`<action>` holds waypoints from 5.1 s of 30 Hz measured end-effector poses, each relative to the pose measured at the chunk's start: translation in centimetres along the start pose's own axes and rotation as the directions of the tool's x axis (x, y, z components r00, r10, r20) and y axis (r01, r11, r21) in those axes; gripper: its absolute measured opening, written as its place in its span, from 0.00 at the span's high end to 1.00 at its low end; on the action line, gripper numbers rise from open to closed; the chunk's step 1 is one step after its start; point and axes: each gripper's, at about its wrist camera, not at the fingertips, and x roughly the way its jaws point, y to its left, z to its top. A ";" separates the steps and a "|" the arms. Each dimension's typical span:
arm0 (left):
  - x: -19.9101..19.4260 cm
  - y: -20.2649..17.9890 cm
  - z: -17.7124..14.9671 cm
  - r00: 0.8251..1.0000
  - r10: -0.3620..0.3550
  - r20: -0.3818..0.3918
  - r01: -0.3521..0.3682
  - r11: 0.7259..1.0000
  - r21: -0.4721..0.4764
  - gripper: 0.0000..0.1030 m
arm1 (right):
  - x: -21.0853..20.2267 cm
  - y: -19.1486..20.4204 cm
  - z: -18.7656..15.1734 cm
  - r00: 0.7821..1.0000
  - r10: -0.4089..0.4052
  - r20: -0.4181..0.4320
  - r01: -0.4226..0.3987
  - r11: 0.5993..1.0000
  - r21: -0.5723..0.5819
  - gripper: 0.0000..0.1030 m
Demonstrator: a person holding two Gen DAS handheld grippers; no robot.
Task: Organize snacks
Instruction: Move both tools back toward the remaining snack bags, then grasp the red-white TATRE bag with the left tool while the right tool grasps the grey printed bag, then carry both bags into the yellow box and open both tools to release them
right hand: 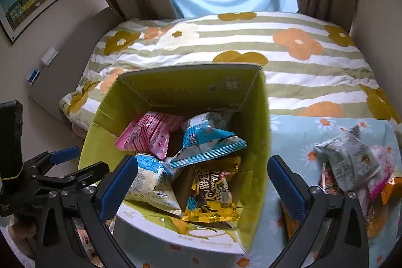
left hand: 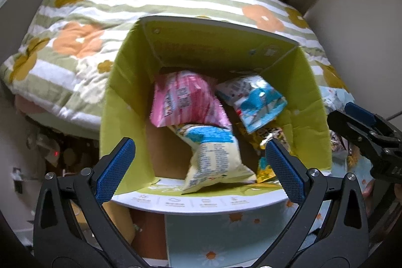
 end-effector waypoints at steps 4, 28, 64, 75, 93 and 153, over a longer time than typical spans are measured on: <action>-0.3 -1.9 0.1 0.999 -0.033 0.012 0.033 0.999 0.031 0.00 | -1.7 -1.2 -0.5 0.999 -0.027 0.028 0.026 1.000 0.013 0.00; -0.5 -23.8 -1.7 0.996 -0.059 0.066 0.053 0.994 0.091 0.00 | -13.5 -20.8 -0.1 0.988 -0.056 0.142 0.060 0.998 -0.026 0.00; 19.0 -31.7 -4.1 0.936 0.121 -0.332 -0.113 0.993 0.044 0.00 | 0.1 -30.3 -1.2 0.985 0.049 -0.167 -0.039 0.997 0.062 0.00; 20.3 -27.8 -6.0 0.925 0.005 -0.380 -0.038 0.996 -0.080 0.14 | 3.6 -28.0 -0.9 0.971 0.029 -0.236 -0.044 0.997 -0.061 0.00; 15.1 -28.5 -6.5 0.963 0.021 -0.268 -0.033 0.999 -0.040 0.22 | 7.8 -25.4 -0.8 0.962 -0.029 -0.271 -0.022 0.983 -0.183 0.03; -3.7 -9.1 -0.5 0.994 0.054 0.098 -0.046 0.996 -0.080 0.22 | -5.7 -6.7 1.6 0.994 0.093 0.063 -0.082 0.983 -0.165 0.40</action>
